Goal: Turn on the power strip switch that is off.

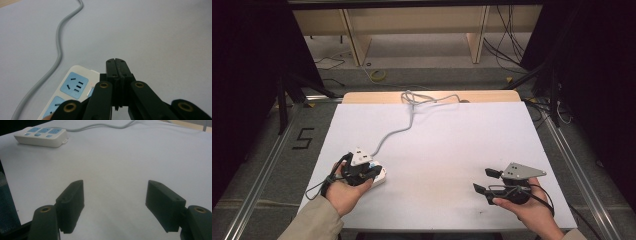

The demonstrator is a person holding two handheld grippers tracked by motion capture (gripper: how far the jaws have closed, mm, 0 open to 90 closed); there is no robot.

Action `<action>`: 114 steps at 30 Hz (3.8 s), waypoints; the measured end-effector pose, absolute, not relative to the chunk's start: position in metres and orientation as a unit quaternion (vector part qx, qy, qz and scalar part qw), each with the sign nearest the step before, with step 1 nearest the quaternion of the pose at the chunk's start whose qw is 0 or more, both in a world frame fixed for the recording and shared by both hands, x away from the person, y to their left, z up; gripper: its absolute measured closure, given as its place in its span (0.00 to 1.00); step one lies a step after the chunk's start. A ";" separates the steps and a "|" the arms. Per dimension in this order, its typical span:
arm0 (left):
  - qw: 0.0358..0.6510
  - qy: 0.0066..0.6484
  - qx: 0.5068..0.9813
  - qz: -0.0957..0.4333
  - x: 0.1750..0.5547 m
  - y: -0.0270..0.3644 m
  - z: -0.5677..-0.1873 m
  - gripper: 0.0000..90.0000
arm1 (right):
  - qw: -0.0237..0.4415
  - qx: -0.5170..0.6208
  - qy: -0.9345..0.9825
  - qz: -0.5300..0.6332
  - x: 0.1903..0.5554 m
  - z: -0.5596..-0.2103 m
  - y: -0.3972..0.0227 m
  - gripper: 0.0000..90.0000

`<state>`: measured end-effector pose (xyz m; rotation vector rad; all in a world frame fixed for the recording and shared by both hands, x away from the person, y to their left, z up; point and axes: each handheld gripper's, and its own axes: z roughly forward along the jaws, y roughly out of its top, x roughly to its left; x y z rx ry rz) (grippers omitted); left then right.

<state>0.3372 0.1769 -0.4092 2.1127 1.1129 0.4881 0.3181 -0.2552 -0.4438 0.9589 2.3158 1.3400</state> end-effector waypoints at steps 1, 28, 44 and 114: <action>0.343 0.429 0.814 0.186 0.338 0.178 -0.409 1.00 | 0.149 0.334 0.806 0.466 0.318 -0.444 -0.255 0.35; 0.307 0.452 0.819 0.177 0.343 0.201 -0.410 1.00 | 0.149 0.334 0.806 0.466 0.318 -0.444 -0.255 0.35; 0.279 0.462 0.825 0.166 0.348 0.213 -0.416 1.00 | 0.149 0.334 0.806 0.466 0.318 -0.444 -0.255 0.35; 0.197 0.438 0.868 0.124 0.358 0.210 -0.435 1.00 | 0.144 0.334 0.810 0.460 0.318 -0.445 -0.255 0.35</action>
